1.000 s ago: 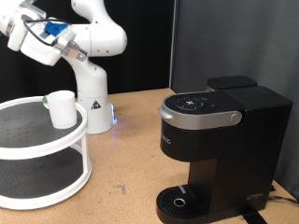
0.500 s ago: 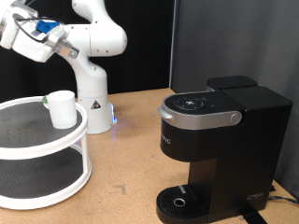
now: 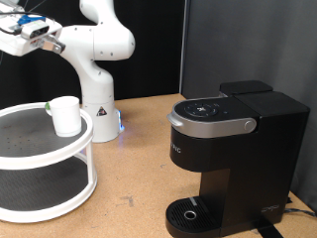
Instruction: Make a cup of coffee with the keurig machine
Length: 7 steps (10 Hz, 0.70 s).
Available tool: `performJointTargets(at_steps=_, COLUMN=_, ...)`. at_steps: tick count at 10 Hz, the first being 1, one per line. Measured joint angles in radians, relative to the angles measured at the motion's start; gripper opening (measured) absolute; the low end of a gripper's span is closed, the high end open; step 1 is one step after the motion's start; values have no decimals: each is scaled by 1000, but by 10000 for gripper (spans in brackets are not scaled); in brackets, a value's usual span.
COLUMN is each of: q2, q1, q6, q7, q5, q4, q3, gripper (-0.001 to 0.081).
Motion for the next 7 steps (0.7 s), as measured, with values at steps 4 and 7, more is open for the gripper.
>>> performJointTargets(at_steps=4, q2=-14, q1=-18, q6=-23, q7=9, q5=-73, q4=5, q3=-6, gripper=0)
performJointTargets(at_steps=7, q2=-12, q1=-31, q6=-23, q7=28, q5=-165, q4=1, q3=-5, gripper=0)
